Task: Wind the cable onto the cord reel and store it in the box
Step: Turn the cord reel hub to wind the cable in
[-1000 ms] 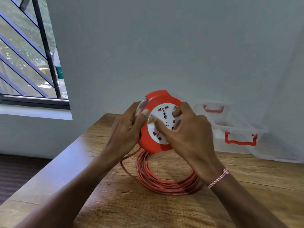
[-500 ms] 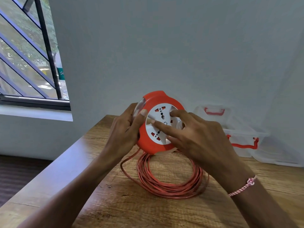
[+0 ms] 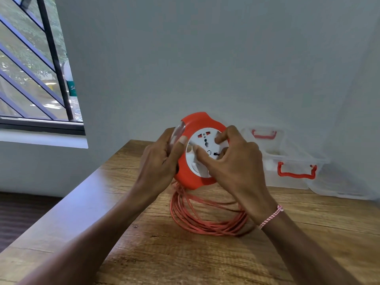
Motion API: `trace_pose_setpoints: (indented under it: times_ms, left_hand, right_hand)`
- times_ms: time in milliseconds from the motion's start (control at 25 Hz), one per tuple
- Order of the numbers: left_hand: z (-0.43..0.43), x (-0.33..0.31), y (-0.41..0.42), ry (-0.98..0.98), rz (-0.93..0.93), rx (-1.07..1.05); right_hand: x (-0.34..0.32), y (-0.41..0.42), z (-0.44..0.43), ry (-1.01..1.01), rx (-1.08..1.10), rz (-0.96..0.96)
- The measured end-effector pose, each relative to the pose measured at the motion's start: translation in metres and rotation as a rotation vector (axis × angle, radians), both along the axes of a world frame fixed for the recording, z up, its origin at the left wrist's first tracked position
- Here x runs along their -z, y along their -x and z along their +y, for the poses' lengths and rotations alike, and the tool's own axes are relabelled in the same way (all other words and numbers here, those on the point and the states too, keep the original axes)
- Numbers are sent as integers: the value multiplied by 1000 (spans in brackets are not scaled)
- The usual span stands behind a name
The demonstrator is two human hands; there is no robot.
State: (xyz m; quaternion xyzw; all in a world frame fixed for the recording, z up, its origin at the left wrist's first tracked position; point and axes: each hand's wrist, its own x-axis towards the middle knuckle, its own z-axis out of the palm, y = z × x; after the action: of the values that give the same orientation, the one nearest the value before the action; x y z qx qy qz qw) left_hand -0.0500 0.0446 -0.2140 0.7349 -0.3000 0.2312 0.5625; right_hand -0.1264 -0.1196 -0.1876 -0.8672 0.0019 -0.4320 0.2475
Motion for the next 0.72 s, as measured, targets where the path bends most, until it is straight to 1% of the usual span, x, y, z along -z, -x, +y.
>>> trace_pose_setpoints:
  times_ms: [40,80,120,200,280,400,520,640,720]
  left_hand:
    - [0,0,0,10,13,10]
    - [0,0,0,16,25,19]
    - [0,0,-1,21,33,20]
    - [2,0,-2,30,43,16]
    - [3,0,-3,41,48,23]
    - [3,1,-2,47,58,45]
    - [2,1,-2,81,90,72]
    - [0,-1,3,102,110,89]
    - [-2,0,6,106,109,85]
  right_hand:
    - [-1,-1,-1,-58,-5,6]
    - [-1,0,-4,-19,-8,-14]
    - [0,1,-9,82,-8,-56]
    - [0,6,-22,372,-15,-119]
    - [-1,8,-31,634,-26,-70]
    - [-2,9,-35,823,16,-50]
    - [-3,10,-35,888,49,-72]
    - [-4,11,-31,843,12,-96]
    - [-5,12,-28,785,24,-88]
